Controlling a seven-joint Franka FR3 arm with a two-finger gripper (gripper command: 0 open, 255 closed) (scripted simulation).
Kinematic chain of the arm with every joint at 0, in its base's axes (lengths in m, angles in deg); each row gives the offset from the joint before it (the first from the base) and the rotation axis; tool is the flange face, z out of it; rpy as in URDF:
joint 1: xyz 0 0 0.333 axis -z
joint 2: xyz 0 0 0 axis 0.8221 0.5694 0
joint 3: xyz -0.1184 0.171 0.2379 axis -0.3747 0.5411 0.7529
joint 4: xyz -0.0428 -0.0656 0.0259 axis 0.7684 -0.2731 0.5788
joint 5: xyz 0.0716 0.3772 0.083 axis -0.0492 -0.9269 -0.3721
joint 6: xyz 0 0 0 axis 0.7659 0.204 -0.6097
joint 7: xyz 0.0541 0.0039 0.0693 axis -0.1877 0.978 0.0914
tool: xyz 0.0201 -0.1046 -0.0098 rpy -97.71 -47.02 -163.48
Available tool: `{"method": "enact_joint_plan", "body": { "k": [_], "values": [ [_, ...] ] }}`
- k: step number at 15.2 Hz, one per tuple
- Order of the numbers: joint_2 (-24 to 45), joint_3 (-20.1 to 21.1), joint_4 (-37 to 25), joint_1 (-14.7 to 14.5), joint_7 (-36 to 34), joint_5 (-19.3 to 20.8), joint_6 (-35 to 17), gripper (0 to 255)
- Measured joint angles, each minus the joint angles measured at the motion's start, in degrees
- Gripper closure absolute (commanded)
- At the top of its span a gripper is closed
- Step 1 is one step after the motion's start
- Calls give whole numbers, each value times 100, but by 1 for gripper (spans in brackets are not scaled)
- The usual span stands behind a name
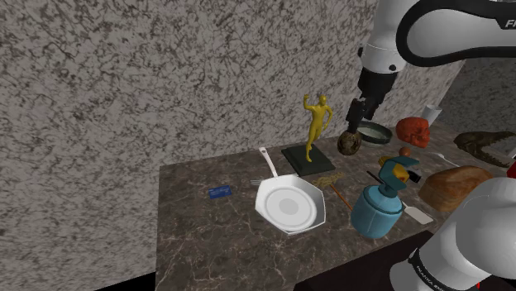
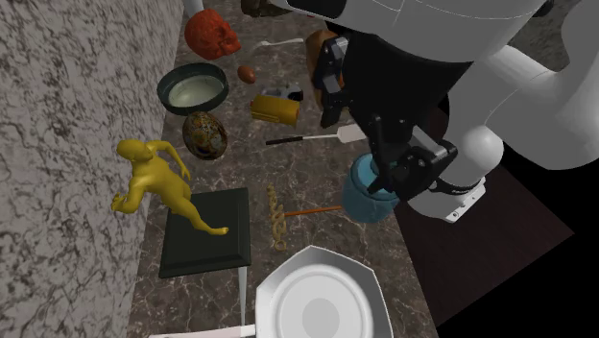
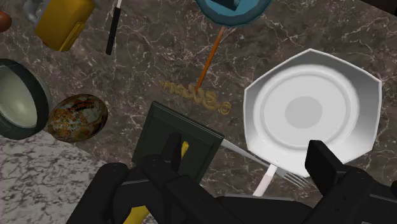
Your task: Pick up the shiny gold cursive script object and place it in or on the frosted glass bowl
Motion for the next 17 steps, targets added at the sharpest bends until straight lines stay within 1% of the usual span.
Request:
{"method": "enact_joint_plan", "body": {
  "k": [2, 5, 11, 13, 17],
  "values": [
    [11, -45, 76, -7, 88, 31, -87, 0],
    [115, -216, 486, -68, 490, 159, -593, 0],
    [659, -683, 1194, -129, 1480, 526, -1855, 0],
    [919, -811, 1361, -156, 1777, 636, -2283, 0],
    [1659, -1101, 1591, -177, 2390, 876, -3260, 0]
  ]
}}
